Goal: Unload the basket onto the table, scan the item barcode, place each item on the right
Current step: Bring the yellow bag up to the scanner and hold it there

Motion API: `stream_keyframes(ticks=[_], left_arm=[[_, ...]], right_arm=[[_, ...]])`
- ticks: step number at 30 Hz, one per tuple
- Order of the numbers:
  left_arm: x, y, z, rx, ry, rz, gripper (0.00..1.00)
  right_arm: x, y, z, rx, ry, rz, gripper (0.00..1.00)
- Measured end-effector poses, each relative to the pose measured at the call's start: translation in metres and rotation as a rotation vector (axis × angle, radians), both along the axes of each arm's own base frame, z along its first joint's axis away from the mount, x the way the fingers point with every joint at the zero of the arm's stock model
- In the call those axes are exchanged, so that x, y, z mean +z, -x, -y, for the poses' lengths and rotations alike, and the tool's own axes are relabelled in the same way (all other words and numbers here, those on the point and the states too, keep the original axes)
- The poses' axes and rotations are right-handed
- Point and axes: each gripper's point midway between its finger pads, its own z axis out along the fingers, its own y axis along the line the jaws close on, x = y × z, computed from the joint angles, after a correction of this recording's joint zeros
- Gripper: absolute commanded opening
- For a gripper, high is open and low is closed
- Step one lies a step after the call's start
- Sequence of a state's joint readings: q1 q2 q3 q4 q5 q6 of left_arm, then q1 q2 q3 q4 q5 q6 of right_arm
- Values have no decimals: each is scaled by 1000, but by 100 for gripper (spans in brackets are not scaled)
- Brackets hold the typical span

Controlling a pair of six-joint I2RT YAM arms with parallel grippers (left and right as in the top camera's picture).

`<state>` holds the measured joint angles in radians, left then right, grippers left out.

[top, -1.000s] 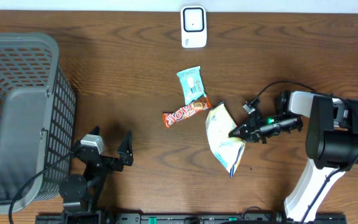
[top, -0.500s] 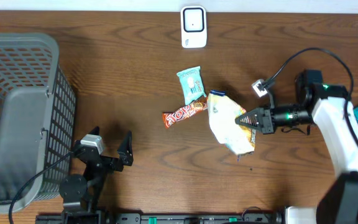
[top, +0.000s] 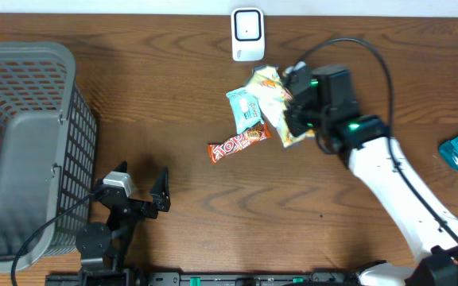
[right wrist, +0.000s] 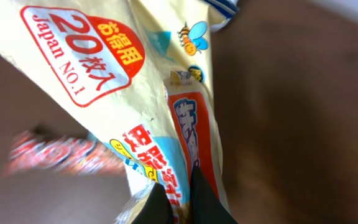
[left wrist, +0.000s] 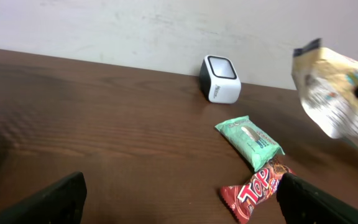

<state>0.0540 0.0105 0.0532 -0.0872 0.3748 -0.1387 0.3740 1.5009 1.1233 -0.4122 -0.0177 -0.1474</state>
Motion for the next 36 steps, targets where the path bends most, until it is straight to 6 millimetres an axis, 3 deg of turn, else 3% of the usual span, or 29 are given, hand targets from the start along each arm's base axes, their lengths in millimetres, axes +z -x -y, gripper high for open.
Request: stream_keyframes(ticks=[8, 11, 17, 20, 25, 29, 36], left_arm=[[0, 0, 0, 0, 0, 0, 98], [0, 0, 0, 0, 0, 0, 98], [0, 0, 0, 0, 0, 0, 98], [0, 0, 0, 0, 0, 0, 98], [0, 0, 0, 0, 0, 0, 98], [0, 0, 0, 0, 0, 0, 98], [0, 0, 0, 0, 0, 0, 98]], right_arm=[[-19, -71, 29, -236, 282, 149, 1], [-22, -95, 27, -250, 337, 165, 1], [-12, -168, 15, -305, 427, 286, 1], [-18, -191, 8, -298, 485, 310, 1], [-46, -211, -15, -260, 584, 339, 1], [-64, -212, -33, -256, 655, 372, 1], [-52, -210, -48, -283, 691, 438, 1]])
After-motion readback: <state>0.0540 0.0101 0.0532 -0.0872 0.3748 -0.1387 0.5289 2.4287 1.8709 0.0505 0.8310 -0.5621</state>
